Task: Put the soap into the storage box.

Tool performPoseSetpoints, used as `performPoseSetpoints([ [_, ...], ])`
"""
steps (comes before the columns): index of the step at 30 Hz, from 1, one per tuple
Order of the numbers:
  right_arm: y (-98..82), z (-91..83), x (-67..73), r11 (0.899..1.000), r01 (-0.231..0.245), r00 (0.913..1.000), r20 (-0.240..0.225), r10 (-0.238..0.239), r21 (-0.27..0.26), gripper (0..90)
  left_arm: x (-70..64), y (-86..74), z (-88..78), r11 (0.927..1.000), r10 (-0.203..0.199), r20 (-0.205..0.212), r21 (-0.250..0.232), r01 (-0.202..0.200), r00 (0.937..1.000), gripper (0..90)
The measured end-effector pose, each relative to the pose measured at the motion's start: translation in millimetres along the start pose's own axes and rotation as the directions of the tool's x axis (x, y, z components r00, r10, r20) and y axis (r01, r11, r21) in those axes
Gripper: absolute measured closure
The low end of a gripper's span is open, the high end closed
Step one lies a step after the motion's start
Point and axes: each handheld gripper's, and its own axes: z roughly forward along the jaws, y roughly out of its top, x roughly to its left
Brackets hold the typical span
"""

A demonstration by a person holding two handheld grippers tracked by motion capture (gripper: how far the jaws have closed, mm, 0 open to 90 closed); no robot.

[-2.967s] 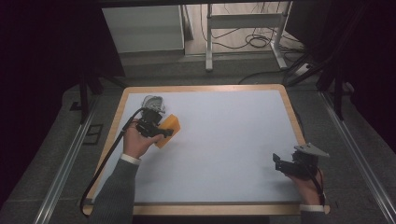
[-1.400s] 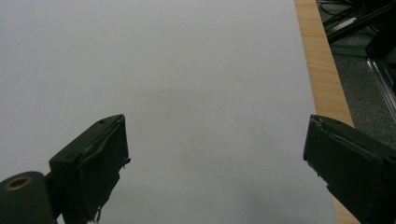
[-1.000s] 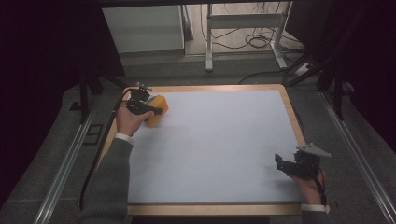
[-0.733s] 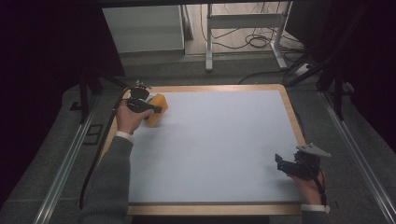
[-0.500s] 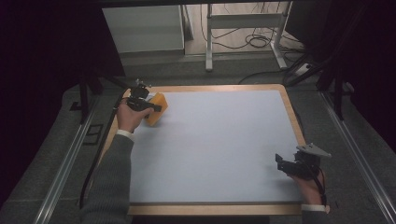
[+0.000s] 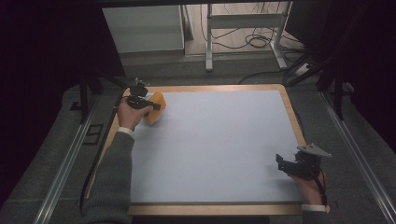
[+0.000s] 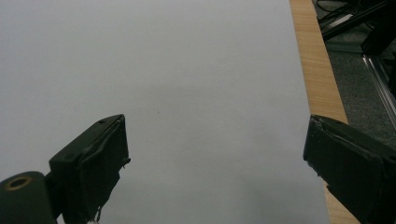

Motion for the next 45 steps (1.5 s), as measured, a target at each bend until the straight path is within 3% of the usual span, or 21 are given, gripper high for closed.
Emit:
performPoseSetpoints([
  [15,-0.4,0.8,0.0,1.000,0.000,1.0000,0.008,0.000,0.003,6.8,27.5,9.4,5.3,0.9939,-0.098,-0.010,-0.051,0.097,0.9951,61.1],
  [22,-1.3,1.9,-1.1,1.000,0.000,1.0000,0.010,0.000,0.010,6.8,32.5,15.7,11.7,0.9912,-0.122,-0.023,-0.055,0.121,0.9923,61.1],
  [25,-1.5,2.0,-1.8,1.000,-0.002,0.9999,0.012,0.002,0.009,6.7,35.2,19.5,18.8,0.9874,-0.150,-0.034,-0.056,0.148,0.9881,61.1],
  [40,-1.8,2.5,-2.8,1.000,0.000,0.9999,0.016,0.000,0.009,6.8,44.0,16.8,44.5,0.9842,-0.176,-0.041,-0.022,0.176,0.9835,60.6],
  [42,-2.0,2.5,-2.8,1.000,0.000,0.9999,0.017,0.000,0.011,6.8,44.5,16.1,44.4,0.9828,-0.182,-0.033,-0.038,0.181,0.9828,56.7],
  [43,-2.3,2.6,-3.1,1.000,0.000,0.9999,0.017,0.000,0.012,6.8,44.4,16.9,39.8,0.9801,-0.188,-0.040,-0.072,0.185,0.9813,52.0],
  [45,-2.3,2.6,-3.0,1.000,0.000,0.9998,0.019,0.000,0.011,6.8,44.0,18.8,35.0,0.9796,-0.192,-0.043,-0.068,0.189,0.9804,39.2],
])
